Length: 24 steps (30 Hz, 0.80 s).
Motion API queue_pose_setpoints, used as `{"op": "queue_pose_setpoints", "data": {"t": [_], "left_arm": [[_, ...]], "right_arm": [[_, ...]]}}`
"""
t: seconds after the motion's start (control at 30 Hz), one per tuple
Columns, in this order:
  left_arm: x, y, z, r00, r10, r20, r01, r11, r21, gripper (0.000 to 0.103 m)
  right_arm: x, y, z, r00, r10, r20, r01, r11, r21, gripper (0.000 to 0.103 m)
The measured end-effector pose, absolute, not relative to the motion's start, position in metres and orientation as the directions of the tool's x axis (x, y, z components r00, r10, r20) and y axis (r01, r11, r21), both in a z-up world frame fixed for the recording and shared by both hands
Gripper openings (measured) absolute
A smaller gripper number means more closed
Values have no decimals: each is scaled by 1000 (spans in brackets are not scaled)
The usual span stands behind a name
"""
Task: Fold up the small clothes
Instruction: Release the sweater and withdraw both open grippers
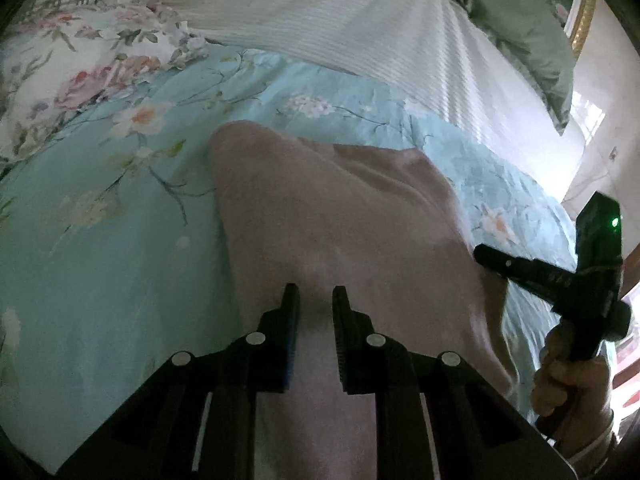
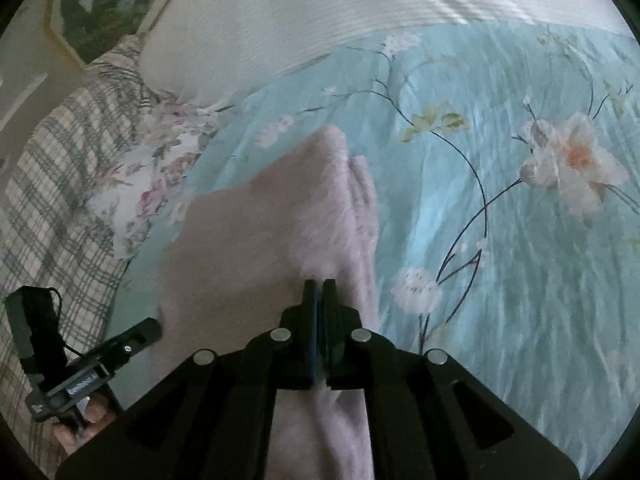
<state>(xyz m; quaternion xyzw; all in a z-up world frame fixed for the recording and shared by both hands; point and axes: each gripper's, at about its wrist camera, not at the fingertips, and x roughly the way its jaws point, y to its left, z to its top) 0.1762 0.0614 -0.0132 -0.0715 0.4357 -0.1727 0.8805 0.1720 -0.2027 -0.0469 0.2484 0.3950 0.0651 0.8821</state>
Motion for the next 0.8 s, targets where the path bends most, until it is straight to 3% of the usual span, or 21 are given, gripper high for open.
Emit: {"op": "queue_pose_setpoints", "data": {"t": [0.07,0.27,0.37,0.43,0.47,0.5,0.53,0.57,0.8], "left_arm": [[162,64,-10,561,-372,-739,243,928,-283,22],[118,72,-13,567,-335,-752,215,942,-258,52],[95,78,-15,582,-286,-761,182,958,-222,70],[82,81,-17,587,-257,-768,164,966,-198,84],[76,84,-18,590,-249,-768,158,968,-193,84],[68,85,-20,587,-242,-773,154,970,-187,84],[64,87,-21,582,-237,-778,153,971,-182,84],[59,89,-24,578,-231,-783,151,973,-175,84],[29,95,-41,563,-133,-816,103,991,-90,84]], "right_arm": [[160,-195,-37,685,319,-655,53,874,482,3],[117,-177,-25,689,336,-642,13,881,474,3],[93,-173,-27,687,331,-647,12,885,465,4],[80,-173,-29,682,314,-661,22,894,447,9],[72,-173,-30,680,303,-668,30,898,438,26],[66,-174,-32,679,295,-672,36,901,432,52],[57,-174,-34,680,287,-674,39,905,425,62],[51,-174,-36,683,283,-673,37,908,418,67],[17,-167,-50,654,249,-714,36,933,359,67]]}}
